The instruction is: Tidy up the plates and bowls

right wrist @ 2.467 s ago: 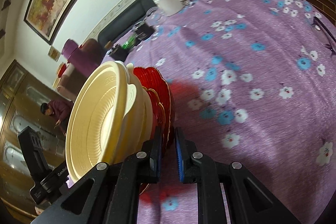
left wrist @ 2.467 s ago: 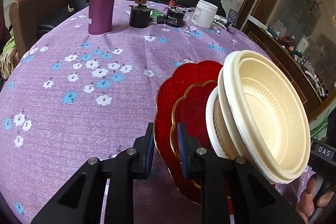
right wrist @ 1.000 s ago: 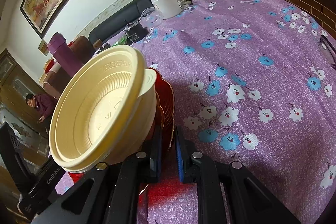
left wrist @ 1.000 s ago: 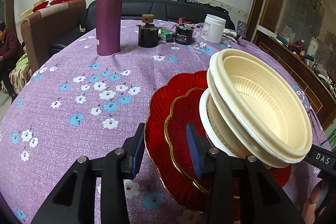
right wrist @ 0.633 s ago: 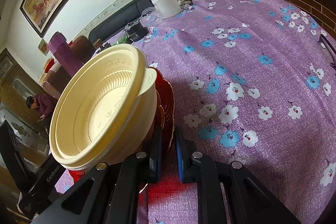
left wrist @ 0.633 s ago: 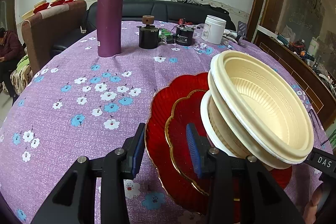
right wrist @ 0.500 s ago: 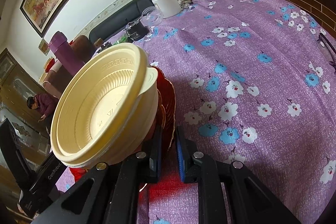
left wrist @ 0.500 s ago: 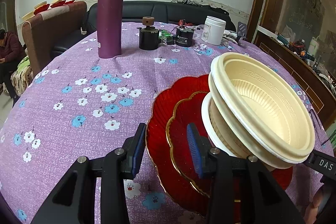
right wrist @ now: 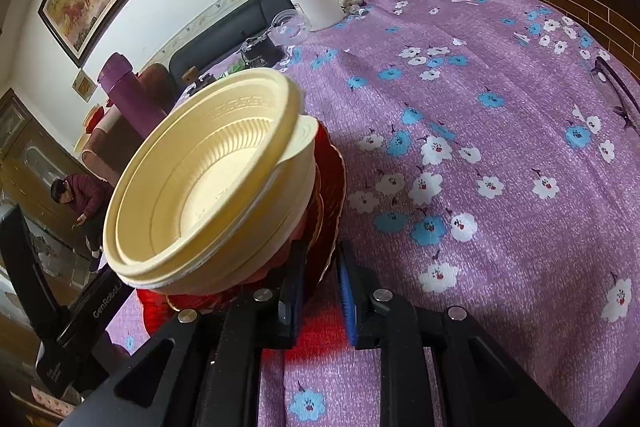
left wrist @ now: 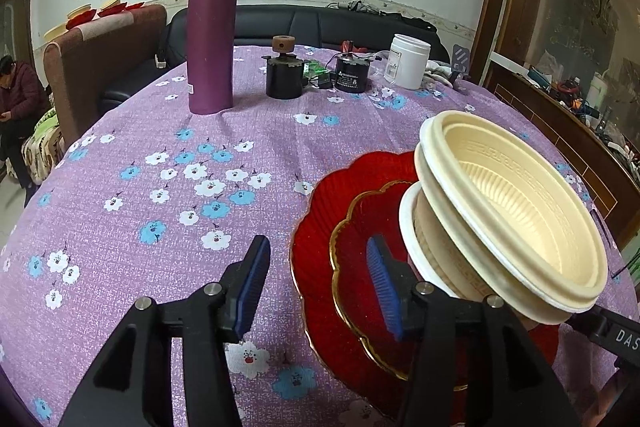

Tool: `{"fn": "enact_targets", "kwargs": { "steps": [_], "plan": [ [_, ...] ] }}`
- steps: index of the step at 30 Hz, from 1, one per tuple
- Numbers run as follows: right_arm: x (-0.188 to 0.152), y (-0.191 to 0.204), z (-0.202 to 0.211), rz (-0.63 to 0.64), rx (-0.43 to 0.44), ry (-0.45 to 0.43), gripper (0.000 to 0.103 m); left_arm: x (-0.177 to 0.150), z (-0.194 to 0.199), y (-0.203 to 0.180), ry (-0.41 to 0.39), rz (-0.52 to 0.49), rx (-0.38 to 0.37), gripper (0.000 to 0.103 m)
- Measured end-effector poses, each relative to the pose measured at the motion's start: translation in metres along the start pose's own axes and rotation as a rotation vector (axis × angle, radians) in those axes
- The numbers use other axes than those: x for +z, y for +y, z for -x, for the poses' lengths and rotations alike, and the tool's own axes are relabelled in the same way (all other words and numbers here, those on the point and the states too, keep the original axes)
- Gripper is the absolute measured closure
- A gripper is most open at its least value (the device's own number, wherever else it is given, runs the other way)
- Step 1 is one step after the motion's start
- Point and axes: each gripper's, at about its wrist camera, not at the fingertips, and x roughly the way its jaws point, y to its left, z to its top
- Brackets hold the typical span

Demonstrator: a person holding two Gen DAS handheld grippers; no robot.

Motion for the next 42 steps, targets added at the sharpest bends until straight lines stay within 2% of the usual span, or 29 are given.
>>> {"fn": "enact_targets", "kwargs": {
  "steps": [8,11,18,26,28,31,37,42],
  "plan": [
    [0.001,0.005,-0.001,0.022,-0.034,-0.011,0.084,0.001,-0.008,0.002,0.043,0.015,-0.02,0.054],
    [0.002,0.004,0.001,0.015,-0.023,-0.007,0.084,0.001,-0.005,0.007,0.045,0.035,-0.031,0.05],
    [0.002,0.003,0.023,0.03,-0.033,-0.065,0.084,0.0,-0.003,0.015,0.057,0.055,-0.035,0.047],
    [-0.007,-0.001,0.023,0.012,-0.013,-0.037,0.084,-0.005,-0.002,0.013,0.097,0.026,-0.043,0.046],
    [-0.007,0.0,0.023,0.014,-0.015,-0.038,0.086,-0.006,-0.003,0.01,0.104,0.014,-0.045,0.047],
    [-0.008,0.001,0.019,0.009,0.003,-0.025,0.088,-0.006,-0.004,0.009,0.108,0.007,-0.054,0.058],
    [-0.004,0.004,0.015,0.013,0.001,-0.034,0.091,-0.004,-0.009,0.002,0.117,-0.006,-0.073,0.062],
    [0.001,0.007,0.009,0.016,0.0,-0.035,0.091,-0.001,-0.013,0.002,0.108,-0.004,-0.049,0.062]
  ]
}}
